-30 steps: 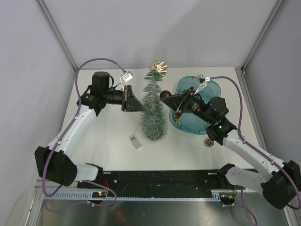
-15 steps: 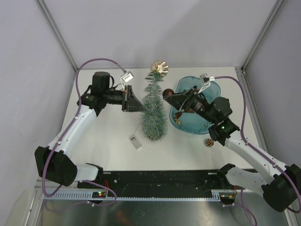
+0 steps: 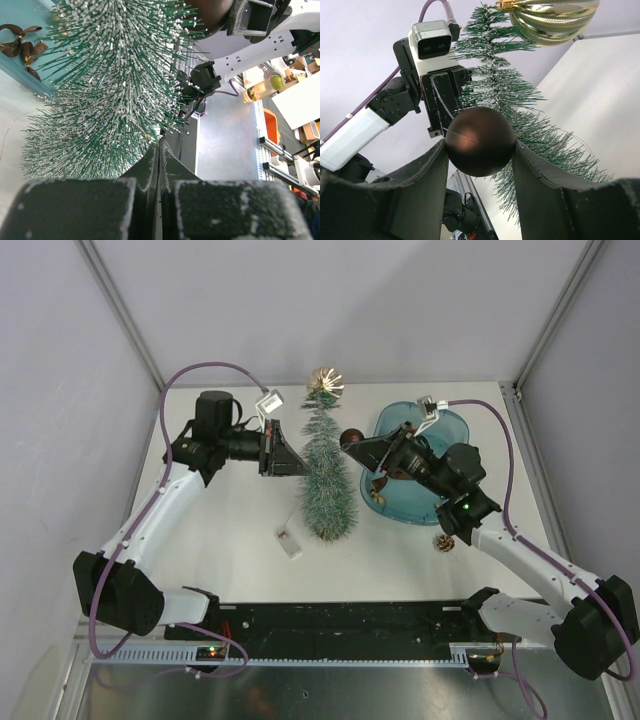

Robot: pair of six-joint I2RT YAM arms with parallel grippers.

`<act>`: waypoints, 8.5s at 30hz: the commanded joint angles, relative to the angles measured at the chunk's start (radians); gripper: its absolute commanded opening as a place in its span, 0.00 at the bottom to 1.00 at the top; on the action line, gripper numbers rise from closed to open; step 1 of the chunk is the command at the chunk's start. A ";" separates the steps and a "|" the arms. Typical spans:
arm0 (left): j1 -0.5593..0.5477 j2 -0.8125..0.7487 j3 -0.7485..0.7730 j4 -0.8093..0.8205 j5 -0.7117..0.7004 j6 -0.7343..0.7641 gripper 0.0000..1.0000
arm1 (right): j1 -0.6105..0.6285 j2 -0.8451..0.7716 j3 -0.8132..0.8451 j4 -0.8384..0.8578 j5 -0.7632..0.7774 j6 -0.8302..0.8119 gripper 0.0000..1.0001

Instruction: Decorate the small christmas tree

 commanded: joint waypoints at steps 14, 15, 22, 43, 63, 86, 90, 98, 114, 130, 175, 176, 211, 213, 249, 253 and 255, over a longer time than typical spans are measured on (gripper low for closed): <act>-0.014 -0.021 0.036 0.006 0.006 0.009 0.00 | 0.019 -0.063 -0.004 -0.043 0.026 -0.045 0.05; -0.014 -0.021 0.035 0.006 0.006 0.009 0.00 | 0.021 -0.064 -0.009 -0.041 0.025 -0.043 0.05; -0.014 -0.024 0.032 0.007 0.004 0.010 0.00 | 0.040 -0.088 -0.057 -0.045 0.039 -0.033 0.05; -0.016 -0.024 0.032 0.006 0.004 0.009 0.00 | 0.073 -0.126 -0.143 -0.040 0.072 -0.011 0.05; -0.017 -0.025 0.033 0.006 0.005 0.009 0.00 | 0.110 -0.102 -0.161 -0.030 0.090 -0.028 0.45; -0.020 -0.017 0.046 0.006 0.005 0.004 0.00 | 0.161 -0.125 -0.161 -0.181 0.222 -0.109 0.66; -0.022 -0.016 0.047 0.006 0.004 0.005 0.00 | 0.163 -0.141 -0.161 -0.249 0.254 -0.130 0.65; -0.023 -0.017 0.037 0.006 -0.001 0.008 0.00 | 0.215 -0.205 -0.162 -0.550 0.436 -0.184 0.64; -0.024 -0.017 0.031 0.006 -0.011 0.009 0.00 | 0.546 -0.080 -0.210 -0.647 0.475 -0.364 0.73; -0.023 -0.033 0.026 0.008 -0.024 0.004 0.00 | 0.717 0.271 -0.204 -0.377 0.721 -0.412 0.75; -0.023 -0.022 0.052 0.007 -0.024 0.007 0.00 | -0.007 -0.354 -0.022 -0.627 0.034 -0.335 0.40; -0.023 -0.019 0.053 0.007 -0.025 0.007 0.00 | -0.031 -0.338 -0.013 -0.613 0.006 -0.333 0.40; -0.031 0.000 0.065 0.006 -0.039 -0.014 0.00 | -0.115 -0.144 0.097 -0.305 -0.366 -0.212 0.35; -0.033 0.000 0.065 0.006 -0.042 -0.013 0.00 | -0.103 -0.137 0.105 -0.300 -0.375 -0.213 0.36; -0.034 -0.001 0.075 0.007 -0.031 -0.014 0.00 | -0.044 -0.087 0.152 -0.381 -0.261 -0.362 0.35; -0.034 -0.001 0.075 0.007 -0.028 -0.014 0.00 | -0.043 -0.093 0.155 -0.417 -0.227 -0.400 0.35; -0.034 -0.001 0.075 0.007 -0.028 -0.014 0.00 | -0.043 -0.095 0.155 -0.427 -0.220 -0.405 0.35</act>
